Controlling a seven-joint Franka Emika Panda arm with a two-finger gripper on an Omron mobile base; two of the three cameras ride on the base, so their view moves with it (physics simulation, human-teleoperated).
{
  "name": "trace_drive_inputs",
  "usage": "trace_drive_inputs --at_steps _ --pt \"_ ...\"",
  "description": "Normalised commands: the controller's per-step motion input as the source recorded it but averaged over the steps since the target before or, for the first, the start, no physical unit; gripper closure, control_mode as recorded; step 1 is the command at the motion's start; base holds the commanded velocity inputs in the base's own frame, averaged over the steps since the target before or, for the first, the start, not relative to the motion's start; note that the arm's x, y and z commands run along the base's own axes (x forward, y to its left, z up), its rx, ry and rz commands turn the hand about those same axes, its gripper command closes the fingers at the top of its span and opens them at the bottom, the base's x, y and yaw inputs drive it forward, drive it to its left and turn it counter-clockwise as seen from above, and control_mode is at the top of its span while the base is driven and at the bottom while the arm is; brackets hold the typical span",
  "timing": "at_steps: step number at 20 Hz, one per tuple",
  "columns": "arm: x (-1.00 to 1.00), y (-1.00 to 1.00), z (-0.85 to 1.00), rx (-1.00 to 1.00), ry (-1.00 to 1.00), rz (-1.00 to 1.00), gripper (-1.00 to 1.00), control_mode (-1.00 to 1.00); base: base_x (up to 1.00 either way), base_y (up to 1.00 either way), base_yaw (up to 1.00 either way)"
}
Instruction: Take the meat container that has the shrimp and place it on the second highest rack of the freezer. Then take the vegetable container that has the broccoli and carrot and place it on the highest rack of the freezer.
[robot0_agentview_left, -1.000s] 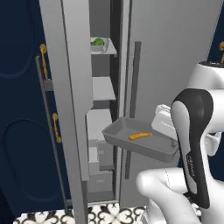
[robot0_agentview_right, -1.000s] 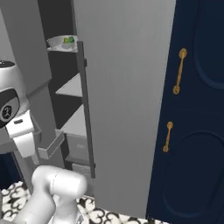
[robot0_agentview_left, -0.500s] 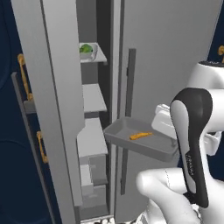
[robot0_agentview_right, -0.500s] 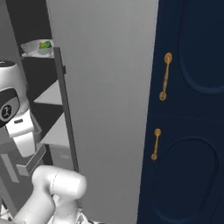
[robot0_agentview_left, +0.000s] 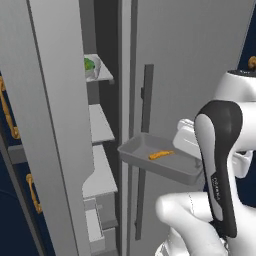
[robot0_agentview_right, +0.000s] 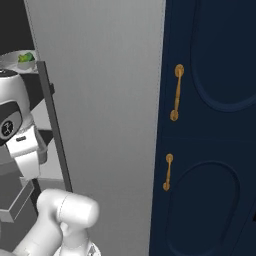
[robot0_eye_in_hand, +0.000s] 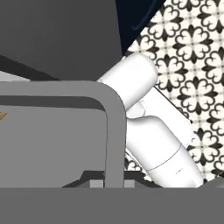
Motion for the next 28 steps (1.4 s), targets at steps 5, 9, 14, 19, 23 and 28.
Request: trace_drive_inputs --at_steps 5,9,14,19,23,28 --pt "-0.44 0.22 0.01 0.17 -0.05 -0.03 1.0 -1.0 0.0 0.0 0.0" --pt "0.18 0.53 -0.03 0.13 0.02 -0.22 1.0 -1.0 0.0 0.0 0.0" --pt "0.62 0.53 -0.36 0.08 0.06 -0.23 1.0 -1.0 0.0 0.0 0.0" --pt "0.45 0.43 -0.77 0.02 0.01 -0.13 1.0 -1.0 0.0 0.0 0.0" --pt "0.09 0.41 -0.37 0.02 -0.08 -0.04 1.0 -1.0 0.0 0.0 0.0" --pt "0.56 0.35 -0.05 0.13 -0.04 0.0 1.0 -1.0 0.0 0.0 0.0"
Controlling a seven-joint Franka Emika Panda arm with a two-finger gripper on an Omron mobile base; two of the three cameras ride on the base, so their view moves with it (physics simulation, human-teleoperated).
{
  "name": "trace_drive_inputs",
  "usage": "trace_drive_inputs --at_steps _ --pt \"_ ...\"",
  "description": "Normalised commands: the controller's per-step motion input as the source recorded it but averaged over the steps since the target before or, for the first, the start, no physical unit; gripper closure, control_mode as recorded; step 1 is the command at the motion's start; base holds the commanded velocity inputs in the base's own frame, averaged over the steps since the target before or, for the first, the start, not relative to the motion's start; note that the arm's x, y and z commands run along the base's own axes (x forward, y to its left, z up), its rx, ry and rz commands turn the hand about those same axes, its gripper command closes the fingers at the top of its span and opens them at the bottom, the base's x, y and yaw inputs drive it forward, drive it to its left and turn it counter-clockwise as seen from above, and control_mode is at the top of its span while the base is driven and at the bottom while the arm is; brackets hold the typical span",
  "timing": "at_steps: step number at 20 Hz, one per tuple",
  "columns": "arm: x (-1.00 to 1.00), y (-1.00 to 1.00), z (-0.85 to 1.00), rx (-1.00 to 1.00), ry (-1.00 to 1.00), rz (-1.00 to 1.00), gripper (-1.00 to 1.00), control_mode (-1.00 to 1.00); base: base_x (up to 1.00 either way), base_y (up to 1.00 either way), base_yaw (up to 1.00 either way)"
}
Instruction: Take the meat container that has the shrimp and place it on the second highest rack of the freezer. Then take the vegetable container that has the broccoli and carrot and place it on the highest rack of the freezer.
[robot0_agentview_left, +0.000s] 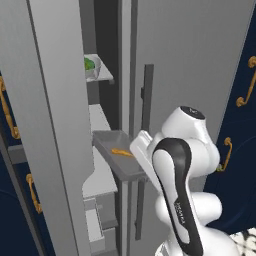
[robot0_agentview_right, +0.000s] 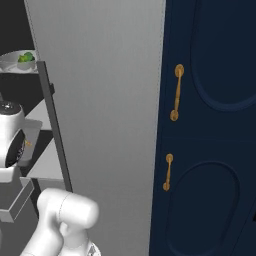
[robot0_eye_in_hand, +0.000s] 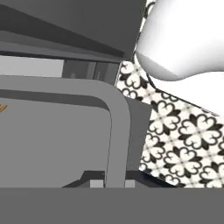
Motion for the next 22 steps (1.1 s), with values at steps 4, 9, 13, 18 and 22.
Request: trace_drive_inputs --at_steps 4,9,13,18,22 --pt "0.55 0.45 -0.08 0.12 0.0 0.0 1.0 -1.0 0.0 0.0 0.0" --pt "0.52 0.37 -0.18 0.1 0.0 -0.01 1.0 -1.0 0.0 0.0 0.0" --pt "0.81 0.26 -0.1 0.09 0.0 -0.03 1.0 -1.0 0.0 0.0 0.0" --pt "0.68 0.25 -0.04 0.03 0.0 0.0 1.0 -1.0 0.0 0.0 0.0" --pt "0.83 0.3 0.0 0.0 0.0 0.0 1.0 -1.0 0.0 0.0 0.0"
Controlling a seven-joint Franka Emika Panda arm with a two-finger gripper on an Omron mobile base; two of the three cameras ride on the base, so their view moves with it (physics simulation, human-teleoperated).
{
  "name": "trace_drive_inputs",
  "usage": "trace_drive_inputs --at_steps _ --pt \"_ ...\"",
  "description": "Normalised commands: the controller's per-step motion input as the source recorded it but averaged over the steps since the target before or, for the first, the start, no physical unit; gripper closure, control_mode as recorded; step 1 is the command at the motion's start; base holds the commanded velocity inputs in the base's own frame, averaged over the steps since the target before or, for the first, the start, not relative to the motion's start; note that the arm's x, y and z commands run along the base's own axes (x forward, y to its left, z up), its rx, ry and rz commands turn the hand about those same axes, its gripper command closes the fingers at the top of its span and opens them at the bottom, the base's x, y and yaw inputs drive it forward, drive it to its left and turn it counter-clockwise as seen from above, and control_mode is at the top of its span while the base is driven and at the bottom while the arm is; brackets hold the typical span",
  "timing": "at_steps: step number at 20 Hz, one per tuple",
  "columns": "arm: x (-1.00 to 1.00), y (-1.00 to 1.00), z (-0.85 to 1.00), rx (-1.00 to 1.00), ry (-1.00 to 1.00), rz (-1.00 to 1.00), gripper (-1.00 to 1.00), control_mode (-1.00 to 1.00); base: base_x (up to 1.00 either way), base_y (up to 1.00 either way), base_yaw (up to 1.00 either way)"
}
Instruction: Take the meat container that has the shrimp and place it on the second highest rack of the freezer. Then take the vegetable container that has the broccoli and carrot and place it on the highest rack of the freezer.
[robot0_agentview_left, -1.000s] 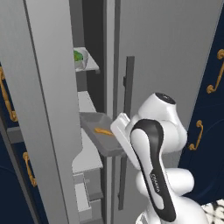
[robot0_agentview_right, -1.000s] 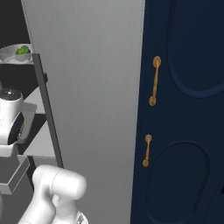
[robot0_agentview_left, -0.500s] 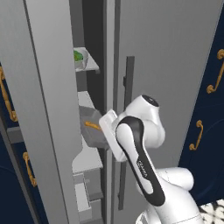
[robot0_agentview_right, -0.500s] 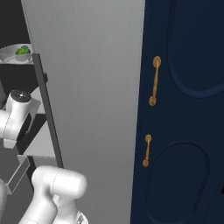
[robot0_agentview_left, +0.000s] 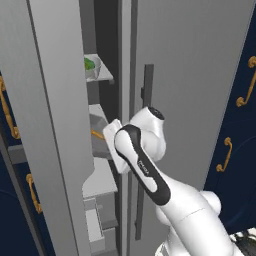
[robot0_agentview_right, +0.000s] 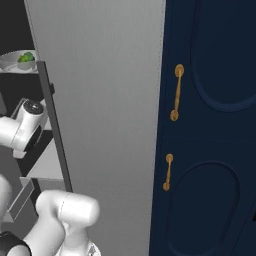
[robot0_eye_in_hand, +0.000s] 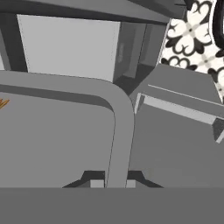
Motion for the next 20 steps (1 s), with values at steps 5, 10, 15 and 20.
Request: trace_drive_inputs --at_steps 5,10,15,20 --pt "0.84 0.31 0.0 0.0 0.0 0.0 1.0 -1.0 0.0 0.0 0.0" --pt "0.65 0.16 0.0 -0.01 0.0 0.0 1.0 -1.0 0.0 0.0 0.0" --pt "0.49 0.02 -0.01 -0.04 -0.02 0.0 1.0 -1.0 0.0 0.0 0.0" --pt "0.61 0.04 0.0 -0.07 0.0 -0.01 1.0 -1.0 0.0 0.0 0.0"
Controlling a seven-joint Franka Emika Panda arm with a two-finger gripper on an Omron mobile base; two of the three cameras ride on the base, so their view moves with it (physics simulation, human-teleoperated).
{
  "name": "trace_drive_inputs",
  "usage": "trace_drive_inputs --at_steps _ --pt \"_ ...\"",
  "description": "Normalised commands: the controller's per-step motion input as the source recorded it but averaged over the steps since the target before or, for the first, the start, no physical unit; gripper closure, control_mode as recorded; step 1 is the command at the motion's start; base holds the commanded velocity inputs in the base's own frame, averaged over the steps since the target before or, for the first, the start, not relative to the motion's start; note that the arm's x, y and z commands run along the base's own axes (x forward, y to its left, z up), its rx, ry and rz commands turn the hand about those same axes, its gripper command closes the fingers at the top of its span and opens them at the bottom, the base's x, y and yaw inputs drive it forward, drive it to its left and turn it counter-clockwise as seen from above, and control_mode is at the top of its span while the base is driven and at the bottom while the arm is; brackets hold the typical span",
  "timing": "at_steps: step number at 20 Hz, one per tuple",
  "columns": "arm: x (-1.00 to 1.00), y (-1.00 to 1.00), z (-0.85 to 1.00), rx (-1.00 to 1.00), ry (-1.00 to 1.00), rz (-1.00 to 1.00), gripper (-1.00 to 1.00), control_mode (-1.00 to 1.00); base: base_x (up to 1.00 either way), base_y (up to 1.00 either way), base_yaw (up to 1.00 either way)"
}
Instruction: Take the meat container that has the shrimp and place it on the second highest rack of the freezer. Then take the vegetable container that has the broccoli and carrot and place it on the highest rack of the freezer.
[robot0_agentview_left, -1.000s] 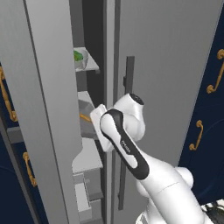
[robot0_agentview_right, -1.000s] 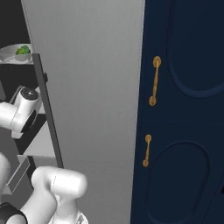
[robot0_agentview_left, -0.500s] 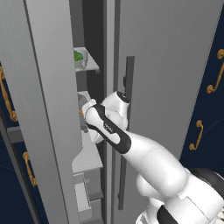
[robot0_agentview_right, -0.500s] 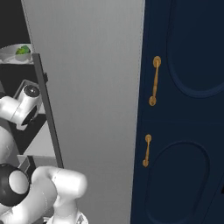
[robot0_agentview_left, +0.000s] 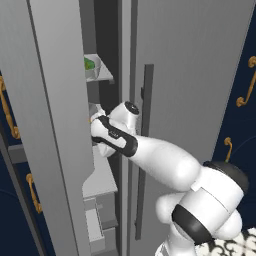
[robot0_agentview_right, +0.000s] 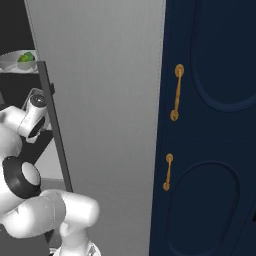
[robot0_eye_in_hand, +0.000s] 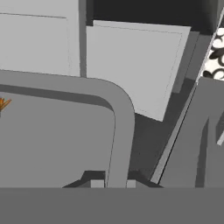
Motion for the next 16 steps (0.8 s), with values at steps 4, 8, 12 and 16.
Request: trace_drive_inputs --at_steps 4,8,12,16 --pt "0.66 0.09 -0.03 -0.07 0.0 0.0 1.0 -1.0 0.0 0.0 0.0" --pt "0.47 0.14 -0.12 -0.07 0.0 0.0 1.0 -1.0 0.0 0.0 0.0" --pt "0.43 0.11 -0.19 -0.06 0.0 0.0 -1.0 -1.0 0.0 0.0 0.0" --pt "0.15 0.0 -0.04 -0.01 -0.06 0.0 -1.0 -1.0 0.0 0.0 0.0"
